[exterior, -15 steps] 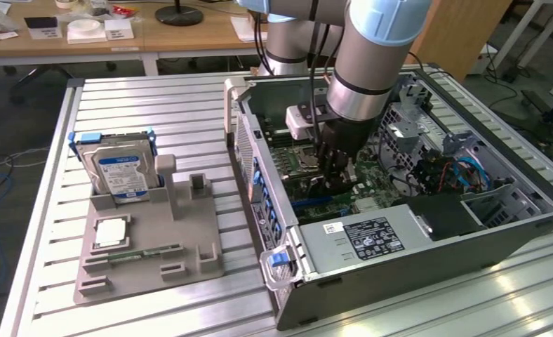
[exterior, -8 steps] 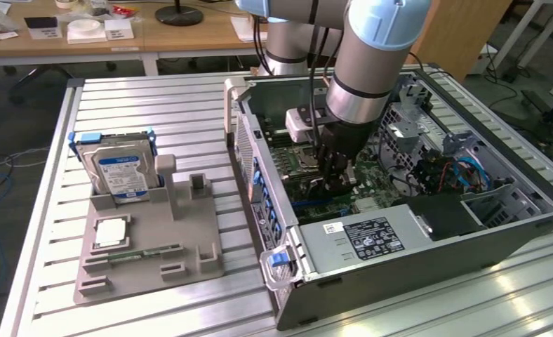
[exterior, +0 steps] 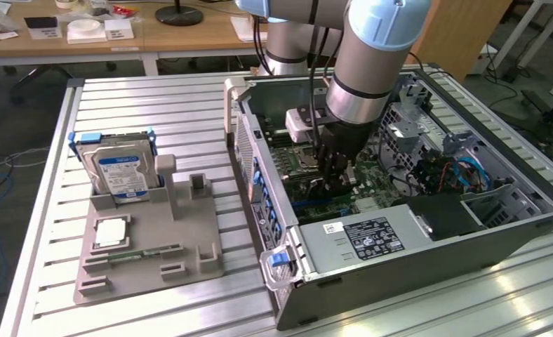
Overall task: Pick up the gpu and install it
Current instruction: 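Insert the gpu into the slot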
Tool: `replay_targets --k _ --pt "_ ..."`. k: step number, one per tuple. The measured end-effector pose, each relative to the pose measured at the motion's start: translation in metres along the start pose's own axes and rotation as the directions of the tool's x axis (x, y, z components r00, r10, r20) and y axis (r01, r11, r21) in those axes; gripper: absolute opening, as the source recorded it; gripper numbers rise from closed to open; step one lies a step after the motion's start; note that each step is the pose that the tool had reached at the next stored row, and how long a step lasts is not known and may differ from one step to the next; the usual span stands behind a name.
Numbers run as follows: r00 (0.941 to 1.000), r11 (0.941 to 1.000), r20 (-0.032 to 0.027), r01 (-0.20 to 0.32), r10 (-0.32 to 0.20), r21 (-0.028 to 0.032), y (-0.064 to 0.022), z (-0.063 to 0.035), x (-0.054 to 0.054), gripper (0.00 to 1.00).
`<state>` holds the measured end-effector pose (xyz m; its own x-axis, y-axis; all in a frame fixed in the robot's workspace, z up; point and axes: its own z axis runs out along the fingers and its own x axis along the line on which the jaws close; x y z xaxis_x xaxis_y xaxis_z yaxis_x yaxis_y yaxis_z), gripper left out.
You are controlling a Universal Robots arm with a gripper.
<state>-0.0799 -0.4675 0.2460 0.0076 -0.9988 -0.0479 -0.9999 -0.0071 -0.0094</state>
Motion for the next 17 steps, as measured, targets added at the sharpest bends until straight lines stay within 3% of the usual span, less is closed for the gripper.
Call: replay_targets --k 7,9,10,13,17 --pt "1.0 1.0 0.0003 0.0 0.0 0.0006 0.0002 -0.0007 -0.0001 0.27" --pt "1.0 0.9999 -0.0007 0.0 0.0 0.0136 0.0015 -0.001 -0.001 0.27" --pt "1.0 0.9997 -0.0008 0.001 -0.001 0.0231 0.0056 -0.0009 -0.0028 0.27" --pt "1.0 0.9996 -0.002 0.001 -0.001 0.0274 0.0056 -0.0004 -0.0027 0.27" --pt "1.0 0.9996 -0.0066 0.002 -0.001 0.0288 0.0056 -0.0003 -0.0027 0.27"
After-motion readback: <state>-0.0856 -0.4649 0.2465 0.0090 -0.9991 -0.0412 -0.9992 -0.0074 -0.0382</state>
